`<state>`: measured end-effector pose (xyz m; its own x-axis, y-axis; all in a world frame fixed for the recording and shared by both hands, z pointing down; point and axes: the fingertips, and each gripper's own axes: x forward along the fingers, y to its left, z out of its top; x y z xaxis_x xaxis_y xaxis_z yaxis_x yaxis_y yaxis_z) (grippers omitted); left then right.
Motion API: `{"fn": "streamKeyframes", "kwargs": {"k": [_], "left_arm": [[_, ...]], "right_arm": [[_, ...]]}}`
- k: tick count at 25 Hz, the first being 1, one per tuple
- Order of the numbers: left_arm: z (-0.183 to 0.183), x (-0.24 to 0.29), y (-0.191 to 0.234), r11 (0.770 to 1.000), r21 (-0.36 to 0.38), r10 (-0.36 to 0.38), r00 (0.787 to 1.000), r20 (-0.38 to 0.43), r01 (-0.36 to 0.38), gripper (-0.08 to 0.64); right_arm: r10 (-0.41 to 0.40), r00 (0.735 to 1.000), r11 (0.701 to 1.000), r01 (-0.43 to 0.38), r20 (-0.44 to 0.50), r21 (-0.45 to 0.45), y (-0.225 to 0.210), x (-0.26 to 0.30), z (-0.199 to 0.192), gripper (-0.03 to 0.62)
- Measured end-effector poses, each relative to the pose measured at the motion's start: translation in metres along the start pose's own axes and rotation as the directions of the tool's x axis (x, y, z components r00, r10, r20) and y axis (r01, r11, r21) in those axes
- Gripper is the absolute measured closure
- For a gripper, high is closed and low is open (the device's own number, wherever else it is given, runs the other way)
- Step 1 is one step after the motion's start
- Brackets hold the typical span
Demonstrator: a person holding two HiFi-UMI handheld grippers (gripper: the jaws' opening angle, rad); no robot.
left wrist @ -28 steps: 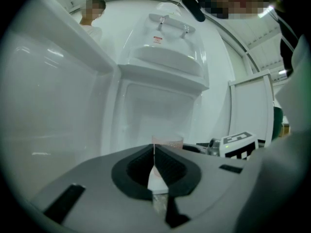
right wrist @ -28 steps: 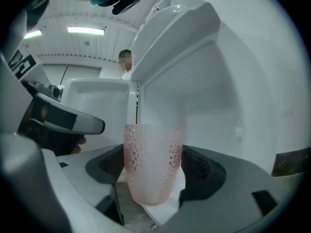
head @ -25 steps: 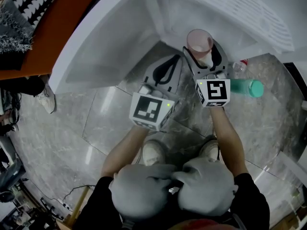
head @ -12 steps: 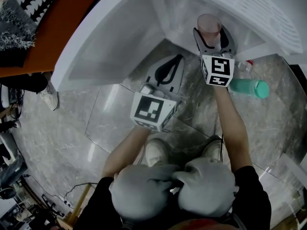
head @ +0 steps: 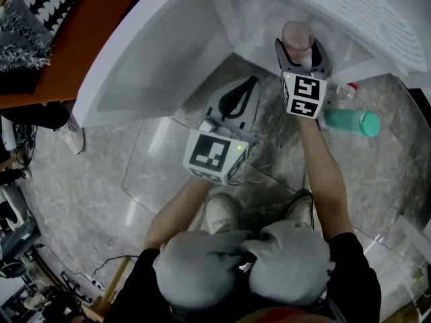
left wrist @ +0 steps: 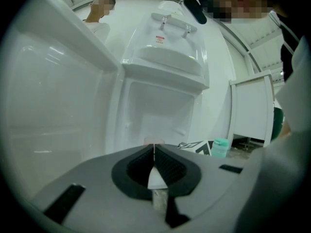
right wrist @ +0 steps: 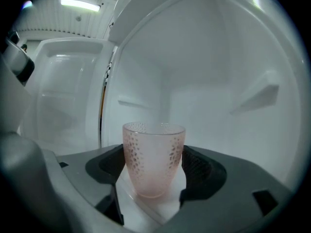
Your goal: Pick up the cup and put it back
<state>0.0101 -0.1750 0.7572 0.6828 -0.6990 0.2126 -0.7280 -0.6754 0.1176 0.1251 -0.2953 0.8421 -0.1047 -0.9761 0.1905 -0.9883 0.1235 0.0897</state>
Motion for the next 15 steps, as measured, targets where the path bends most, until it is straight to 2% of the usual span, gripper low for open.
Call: {"fn": "streamKeyframes", "kwargs": {"k": [4, 8, 11, 13, 15], "left_arm": [[0.002, -0.001, -0.003, 1.0, 0.003, -0.006, 1.0, 0.003, 0.006, 0.546], [0.001, -0.003, -0.001, 1.0, -0.003, 0.003, 1.0, 0.008, -0.003, 0.546], [0.003, -0.005, 0.002, 1.0, 0.008, 0.023, 1.0, 0.009, -0.023, 0.546], [0.012, -0.009, 0.007, 0.997, 0.032, 0.075, 0.996, 0.039, -0.077, 0.546], [0.03, -0.014, 0.012, 0.985, 0.055, 0.156, 0.982, 0.103, -0.163, 0.546]], "right_arm": [[0.022, 1.0, 1.0, -0.022, -0.002, 0.003, 0.003, -0.005, 0.001, 0.206], [0.016, 1.0, 0.998, -0.017, 0.01, 0.056, 0.0, -0.022, 0.006, 0.192], [0.044, 0.998, 0.995, -0.047, 0.037, 0.085, 0.009, -0.045, 0.018, 0.189], [0.069, 0.996, 0.993, -0.074, 0.058, 0.088, 0.016, -0.064, 0.029, 0.189], [0.093, 0.991, 0.991, -0.102, 0.098, 0.09, 0.02, -0.082, 0.049, 0.19]]}}
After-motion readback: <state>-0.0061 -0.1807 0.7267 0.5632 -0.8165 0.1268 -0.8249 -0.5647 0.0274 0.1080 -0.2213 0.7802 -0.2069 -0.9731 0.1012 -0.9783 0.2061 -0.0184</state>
